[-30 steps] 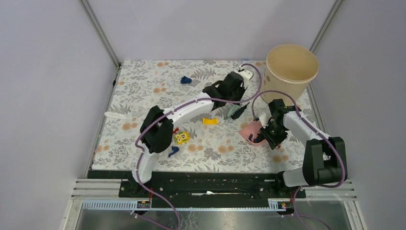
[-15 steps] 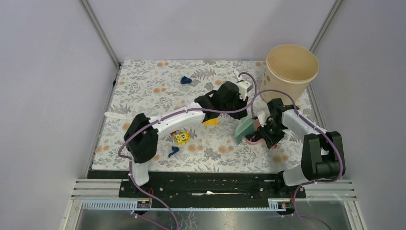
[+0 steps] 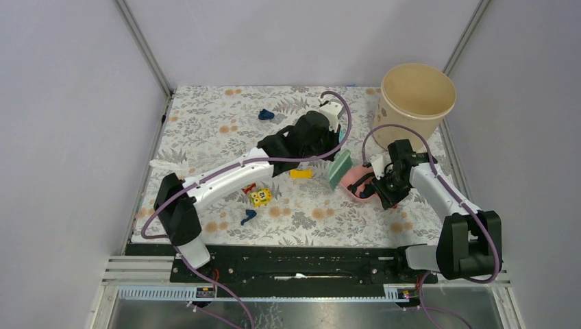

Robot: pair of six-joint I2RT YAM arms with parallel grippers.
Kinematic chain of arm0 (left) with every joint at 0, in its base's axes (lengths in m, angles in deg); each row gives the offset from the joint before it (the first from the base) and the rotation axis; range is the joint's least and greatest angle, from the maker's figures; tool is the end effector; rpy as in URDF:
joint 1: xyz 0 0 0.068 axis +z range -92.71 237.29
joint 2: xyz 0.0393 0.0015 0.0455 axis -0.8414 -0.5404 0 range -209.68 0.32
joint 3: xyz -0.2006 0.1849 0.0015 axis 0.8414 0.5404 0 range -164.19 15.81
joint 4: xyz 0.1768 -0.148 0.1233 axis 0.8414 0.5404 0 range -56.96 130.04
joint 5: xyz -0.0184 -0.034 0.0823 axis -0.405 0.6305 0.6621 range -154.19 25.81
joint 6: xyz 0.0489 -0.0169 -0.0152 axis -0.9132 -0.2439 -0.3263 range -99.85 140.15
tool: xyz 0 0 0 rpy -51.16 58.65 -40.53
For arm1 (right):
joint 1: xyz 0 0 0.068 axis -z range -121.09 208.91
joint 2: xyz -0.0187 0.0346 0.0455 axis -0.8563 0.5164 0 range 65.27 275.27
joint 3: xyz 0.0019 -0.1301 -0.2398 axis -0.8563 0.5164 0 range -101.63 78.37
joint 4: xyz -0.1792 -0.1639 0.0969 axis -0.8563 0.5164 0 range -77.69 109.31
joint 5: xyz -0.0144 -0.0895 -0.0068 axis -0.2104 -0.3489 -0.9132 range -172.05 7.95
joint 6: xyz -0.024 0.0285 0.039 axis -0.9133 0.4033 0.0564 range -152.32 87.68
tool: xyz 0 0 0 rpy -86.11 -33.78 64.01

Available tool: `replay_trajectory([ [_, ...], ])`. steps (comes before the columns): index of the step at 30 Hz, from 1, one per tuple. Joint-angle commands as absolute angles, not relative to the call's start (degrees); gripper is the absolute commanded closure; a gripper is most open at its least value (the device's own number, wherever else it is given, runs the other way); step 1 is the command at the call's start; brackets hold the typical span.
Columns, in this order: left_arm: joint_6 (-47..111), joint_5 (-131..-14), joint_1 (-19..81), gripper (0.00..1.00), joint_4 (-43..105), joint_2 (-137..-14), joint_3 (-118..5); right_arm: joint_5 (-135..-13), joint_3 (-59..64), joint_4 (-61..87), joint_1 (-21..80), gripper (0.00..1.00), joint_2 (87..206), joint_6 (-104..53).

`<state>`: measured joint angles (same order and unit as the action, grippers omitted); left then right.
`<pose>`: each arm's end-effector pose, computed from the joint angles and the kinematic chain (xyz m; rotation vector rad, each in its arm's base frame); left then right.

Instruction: Sweep away the paper scraps from the table

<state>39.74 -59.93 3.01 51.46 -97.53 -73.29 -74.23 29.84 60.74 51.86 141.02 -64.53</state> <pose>0.2384 -0.3271 0.3471 0.5868 2.0404 -0.7159 0.2250 0.0327 0.2048 -0.9859 2.6908 0.1126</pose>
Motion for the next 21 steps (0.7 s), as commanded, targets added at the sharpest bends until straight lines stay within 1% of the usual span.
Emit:
replay_trajectory([
  [1,40.98,-52.42,2.97,1.00,52.14,-90.51,-70.28,-70.48,27.58,63.98,51.44,1.00,139.36,-63.73],
  [6,41.86,-49.60,2.96,1.00,49.85,-80.32,-61.03,-69.87,25.48,65.37,51.44,1.00,138.21,-63.41],
  [13,44.51,-52.60,2.97,1.00,49.61,-73.61,-52.29,-67.70,20.81,66.83,51.46,1.00,137.40,-61.26],
  [16,45.22,-54.33,2.97,1.00,42.93,-72.35,-46.67,-67.04,17.43,68.44,51.44,1.00,137.16,-60.65],
  [21,47.75,-57.26,2.97,1.00,34.97,-74.39,-42.17,-66.44,8.16,72.29,51.35,1.00,137.60,-60.04],
])
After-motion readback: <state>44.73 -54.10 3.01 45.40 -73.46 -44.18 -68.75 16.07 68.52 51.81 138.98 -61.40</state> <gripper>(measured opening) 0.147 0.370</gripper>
